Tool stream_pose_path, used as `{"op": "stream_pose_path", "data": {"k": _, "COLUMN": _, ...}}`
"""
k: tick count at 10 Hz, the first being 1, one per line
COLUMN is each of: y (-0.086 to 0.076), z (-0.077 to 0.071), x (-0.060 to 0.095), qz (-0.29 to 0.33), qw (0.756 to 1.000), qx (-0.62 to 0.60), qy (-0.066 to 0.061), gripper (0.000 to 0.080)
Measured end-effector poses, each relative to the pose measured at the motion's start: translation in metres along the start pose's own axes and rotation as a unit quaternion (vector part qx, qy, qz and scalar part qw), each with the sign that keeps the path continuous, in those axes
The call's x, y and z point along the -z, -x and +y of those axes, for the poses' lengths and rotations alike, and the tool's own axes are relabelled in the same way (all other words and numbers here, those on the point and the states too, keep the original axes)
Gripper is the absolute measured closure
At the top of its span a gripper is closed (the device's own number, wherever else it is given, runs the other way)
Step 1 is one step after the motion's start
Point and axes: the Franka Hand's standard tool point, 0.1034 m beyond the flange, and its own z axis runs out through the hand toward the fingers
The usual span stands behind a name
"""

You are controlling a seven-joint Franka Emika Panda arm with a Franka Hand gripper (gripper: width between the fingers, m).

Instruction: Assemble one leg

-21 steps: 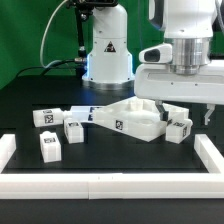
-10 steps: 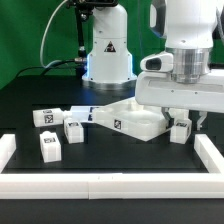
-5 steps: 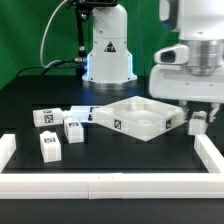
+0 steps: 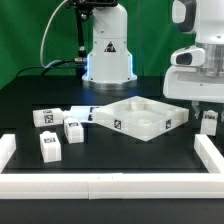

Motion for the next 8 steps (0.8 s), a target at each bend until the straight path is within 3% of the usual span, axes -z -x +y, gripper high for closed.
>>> {"op": "stream_pose_path", "data": {"k": 4, "y": 0.003, "z": 0.003, "x": -0.004, "qz": -0.002, "qw": 1.0, "qx": 0.001, "qy": 0.003, "gripper": 0.0518}}
{"op": "stream_pose_path", "data": {"k": 5, "y": 0.003, "z": 0.003, "x": -0.004, "qz": -0.002, "qw": 1.0, "qx": 0.001, "qy": 0.003, "gripper": 0.0455}}
{"op": "stream_pose_path", "data": {"k": 6, "y": 0.002, "z": 0.003, "x": -0.002, "qz": -0.001, "qw": 1.0, "qx": 0.001, "qy": 0.002, "gripper": 0.0289}}
{"op": "stream_pose_path", "data": {"k": 7, "y": -0.005, "z": 0.009, "x": 0.011, "qz": -0.003, "qw": 1.0, "qx": 0.025, "qy": -0.002, "gripper": 0.0289}}
{"op": "stream_pose_path", "data": {"k": 8, "y": -0.015, "z": 0.022, "x": 0.037, "qz": -0.002, "qw": 0.999, "qx": 0.035, "qy": -0.013, "gripper": 0.0179}}
